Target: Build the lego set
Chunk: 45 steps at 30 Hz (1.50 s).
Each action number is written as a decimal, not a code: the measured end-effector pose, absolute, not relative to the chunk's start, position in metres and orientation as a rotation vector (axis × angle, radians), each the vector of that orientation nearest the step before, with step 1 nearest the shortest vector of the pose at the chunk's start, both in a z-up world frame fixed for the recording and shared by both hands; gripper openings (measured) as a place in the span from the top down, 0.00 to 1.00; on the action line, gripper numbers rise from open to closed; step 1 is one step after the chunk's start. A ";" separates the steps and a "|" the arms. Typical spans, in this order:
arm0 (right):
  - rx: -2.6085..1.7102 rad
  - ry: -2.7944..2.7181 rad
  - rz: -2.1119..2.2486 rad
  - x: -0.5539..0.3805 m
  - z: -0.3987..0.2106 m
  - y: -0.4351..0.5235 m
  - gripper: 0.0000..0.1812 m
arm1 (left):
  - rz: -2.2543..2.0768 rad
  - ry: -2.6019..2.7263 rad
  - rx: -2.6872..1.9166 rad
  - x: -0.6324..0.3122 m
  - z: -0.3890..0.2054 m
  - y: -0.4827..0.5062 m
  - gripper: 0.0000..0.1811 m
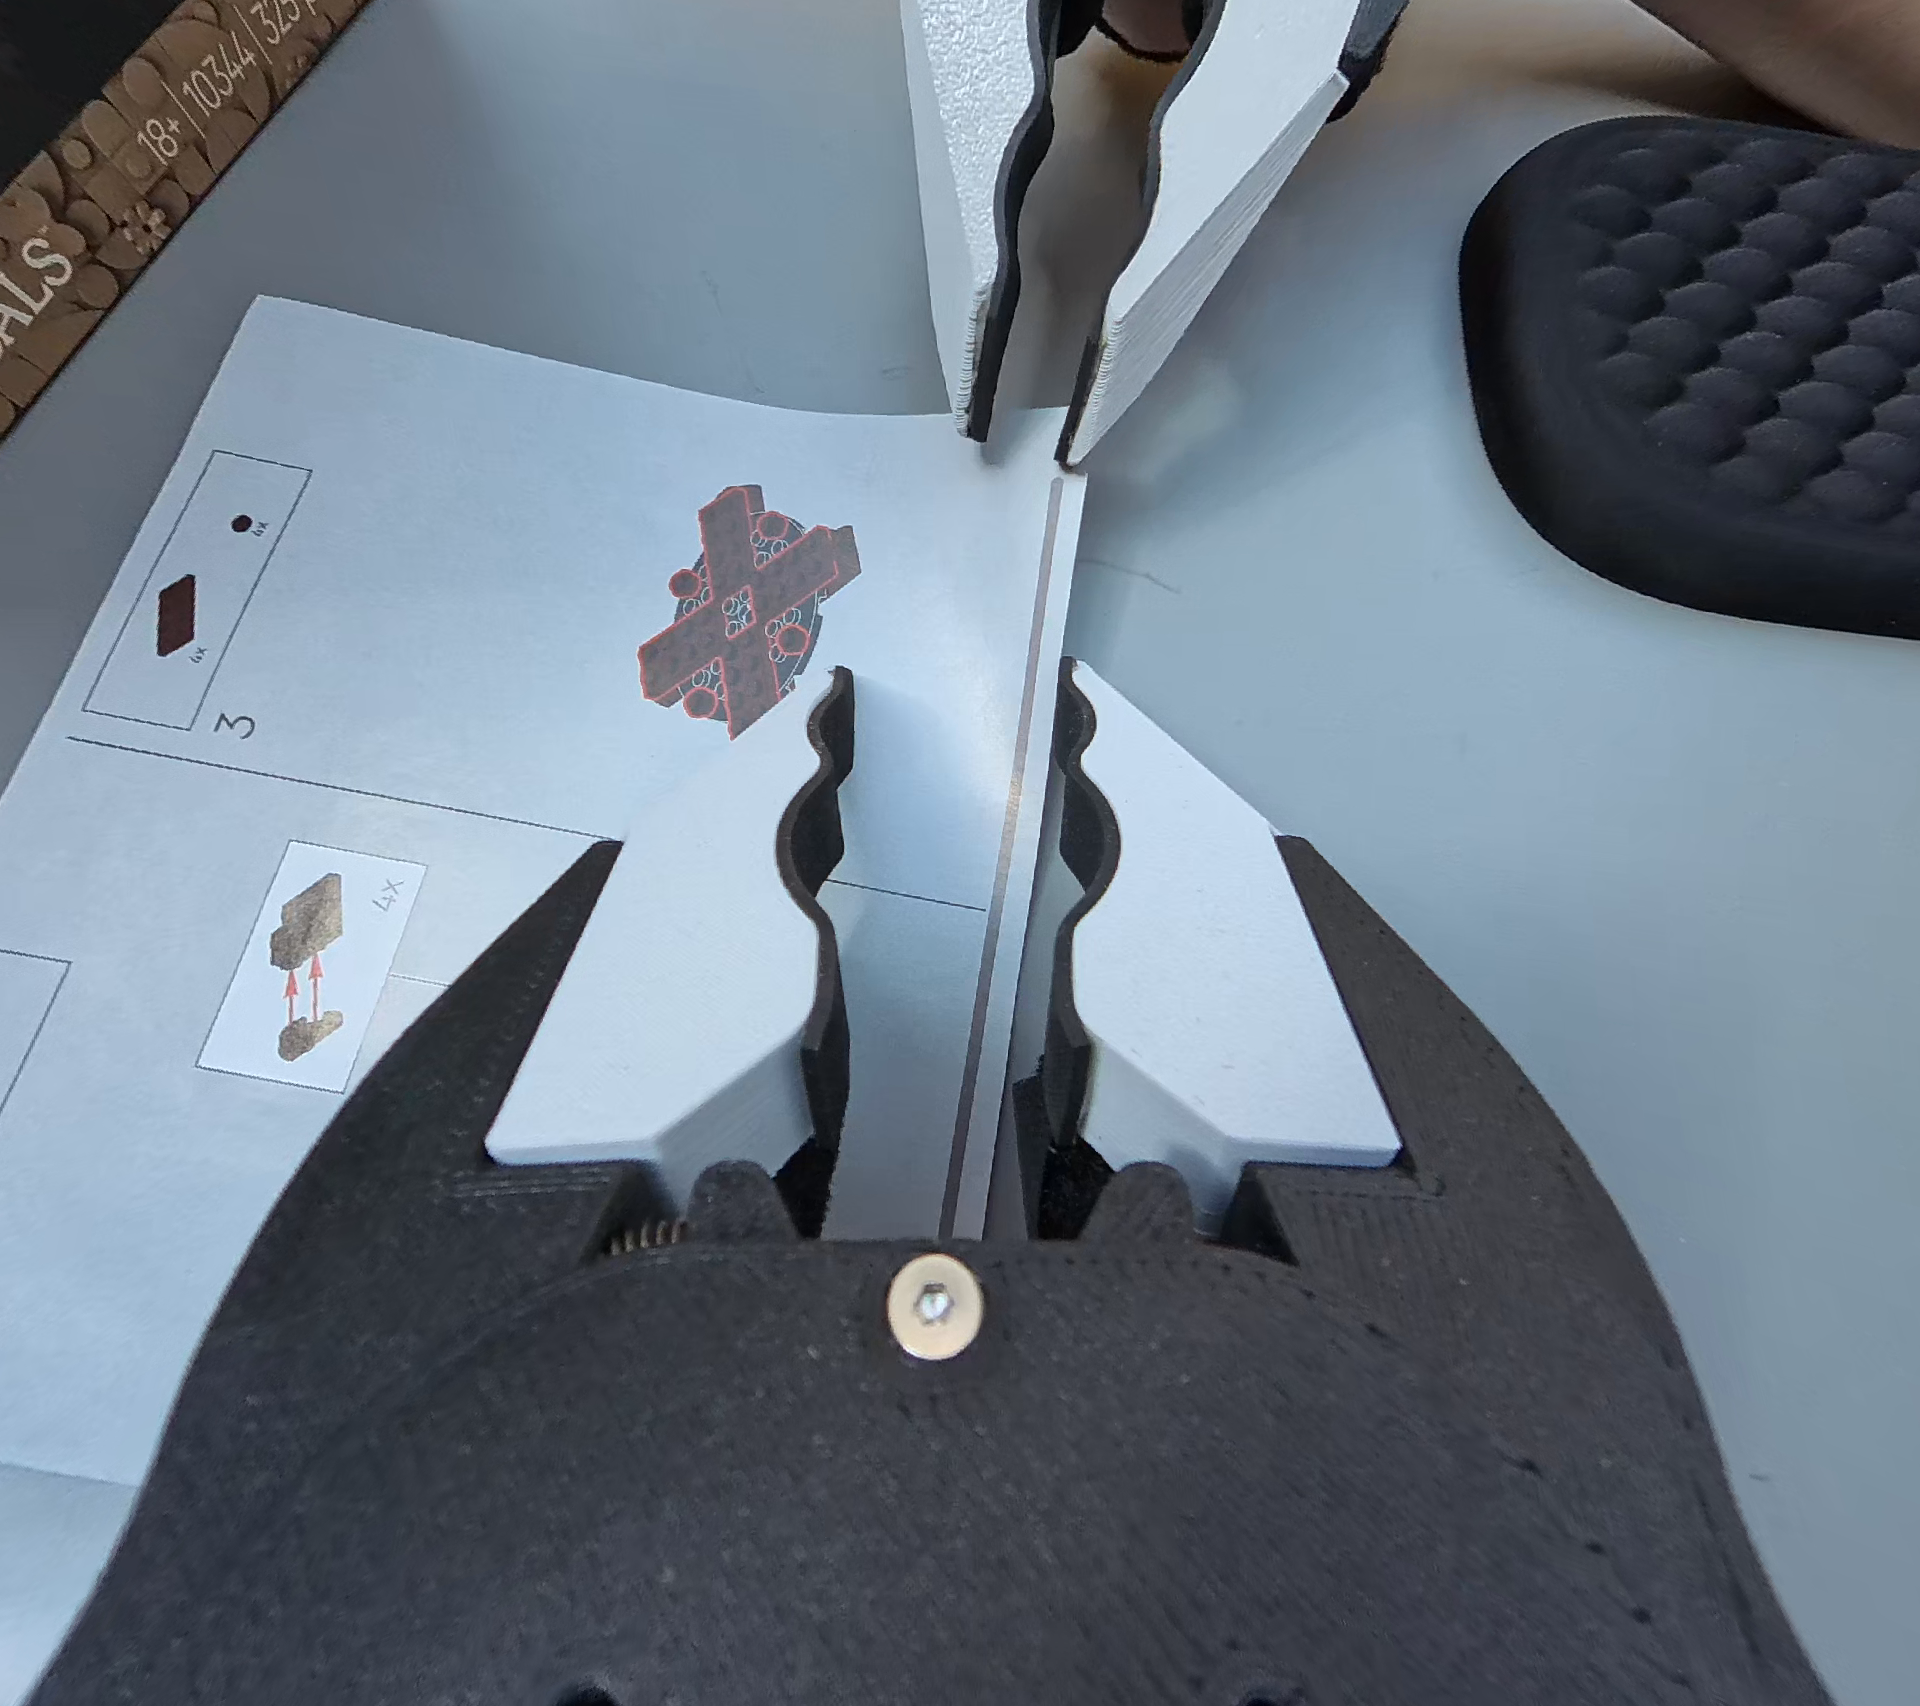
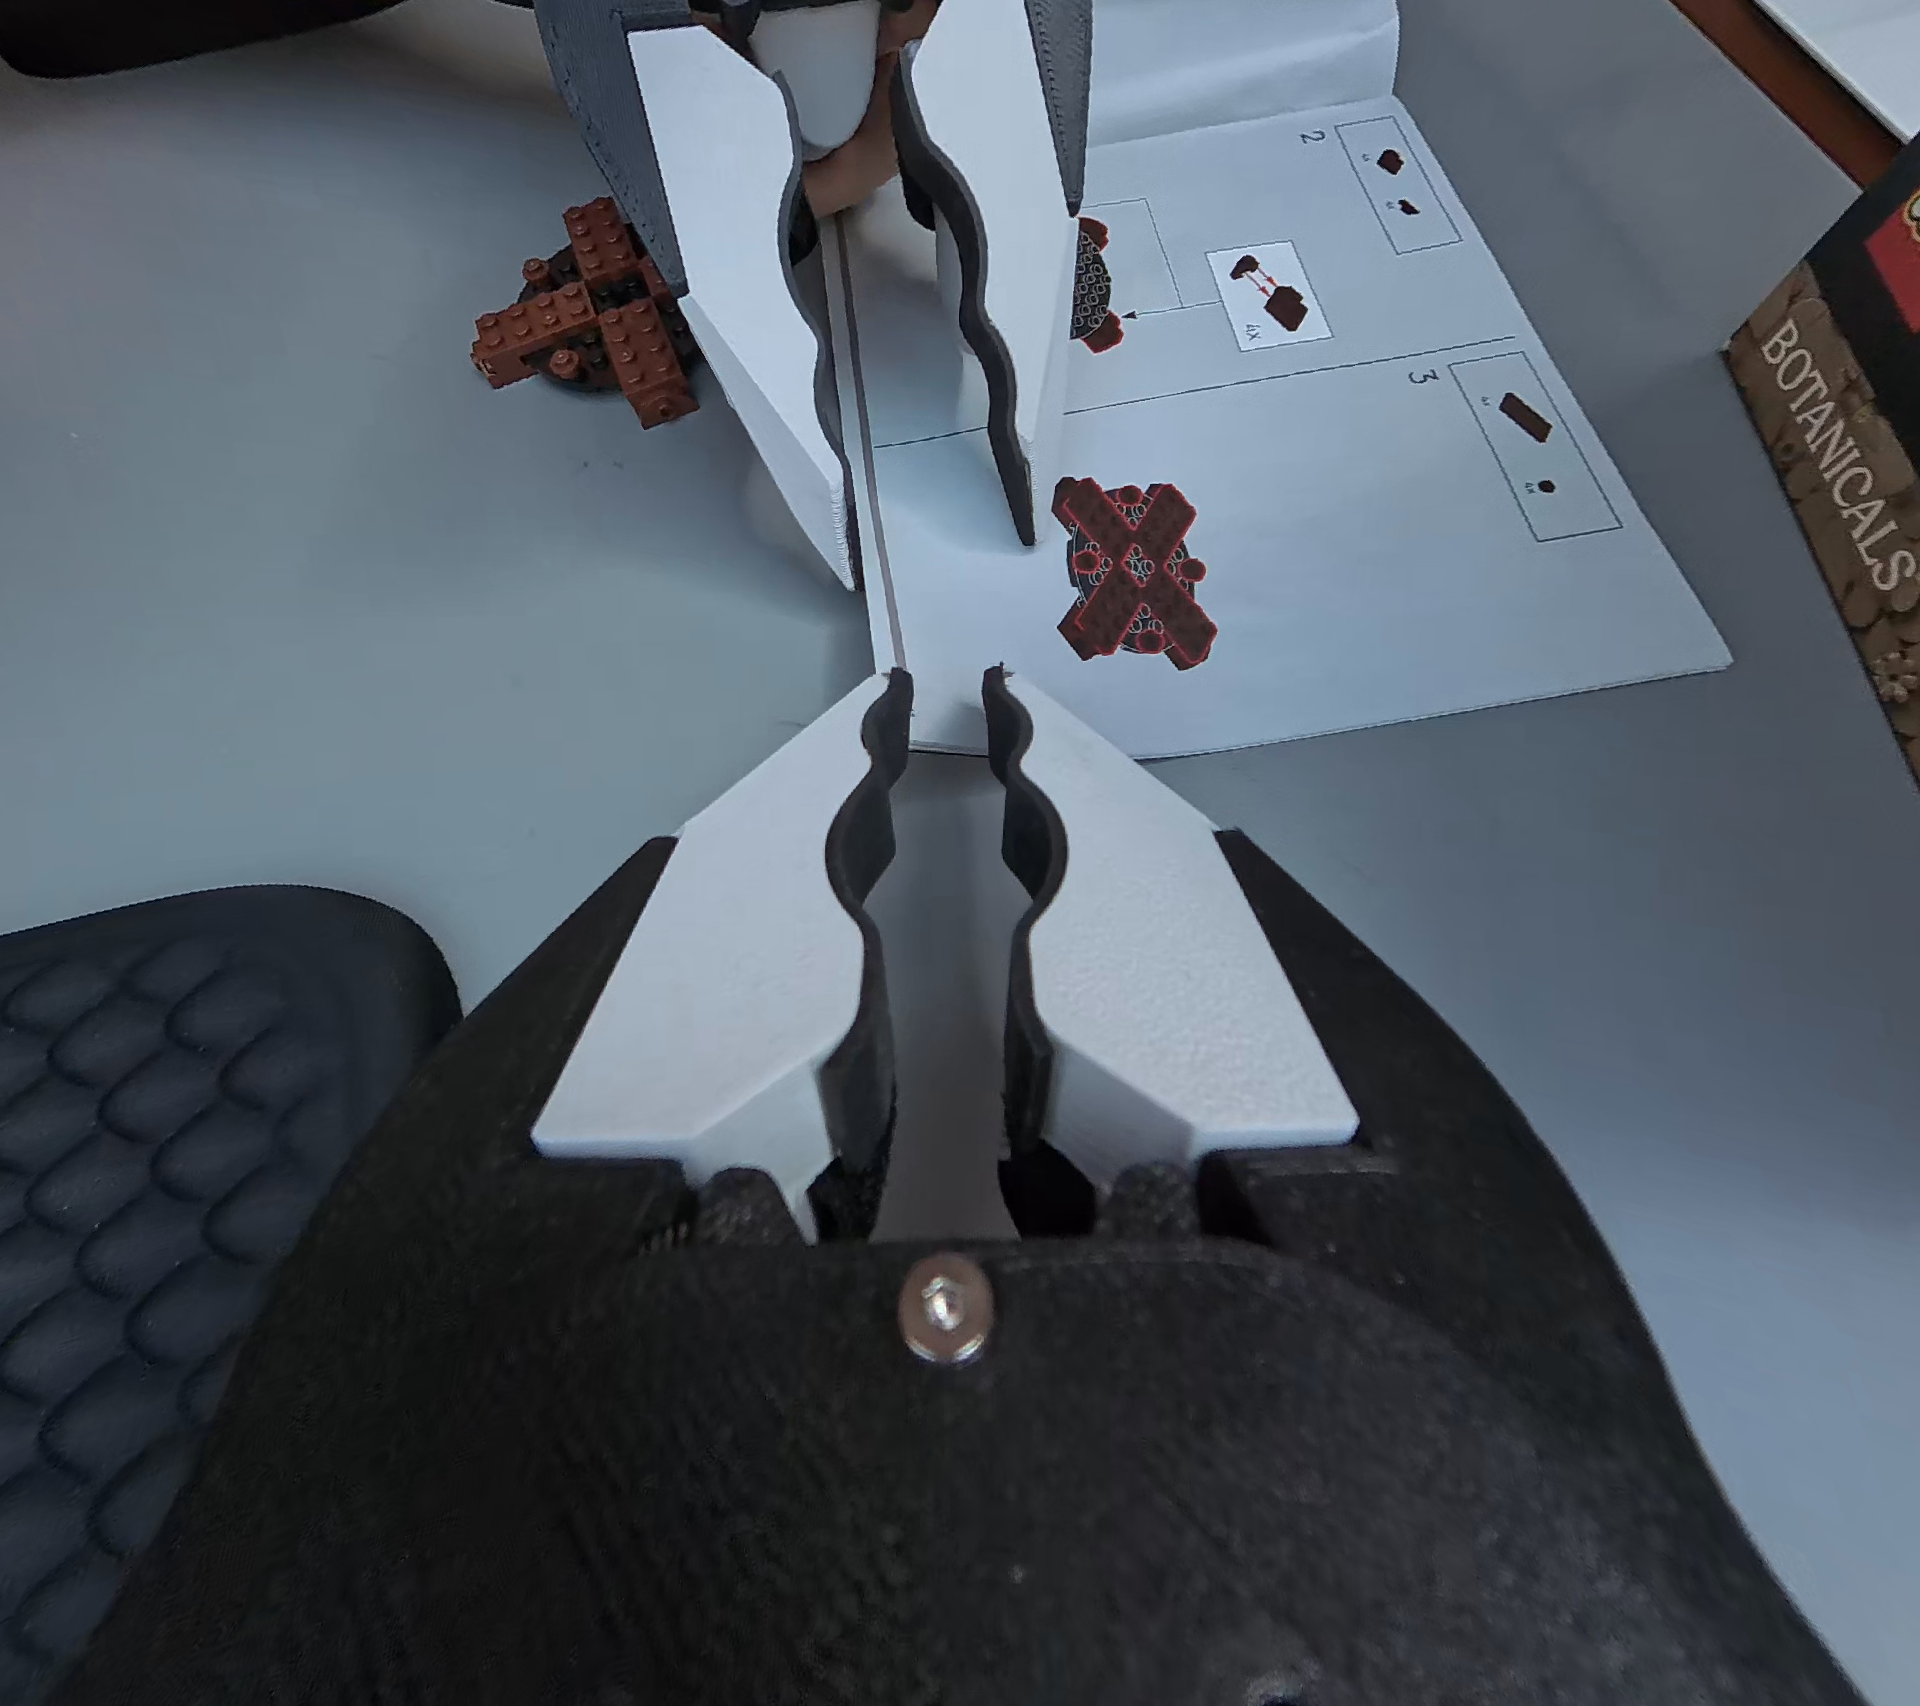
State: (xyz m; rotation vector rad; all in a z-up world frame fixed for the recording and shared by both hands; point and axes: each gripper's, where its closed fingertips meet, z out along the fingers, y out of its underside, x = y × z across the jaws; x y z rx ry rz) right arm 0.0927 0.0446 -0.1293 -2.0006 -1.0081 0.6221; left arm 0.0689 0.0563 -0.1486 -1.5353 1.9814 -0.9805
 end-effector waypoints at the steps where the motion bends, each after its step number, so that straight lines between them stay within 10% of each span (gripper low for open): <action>1: -2.001 -1.009 0.624 0.093 -0.129 0.044 0.92 | -0.980 1.981 -1.535 0.069 -0.149 0.056 0.79; 45: -1.914 -1.074 0.584 0.096 -0.121 0.038 0.90 | -1.021 1.966 -1.546 0.069 -0.148 0.057 0.80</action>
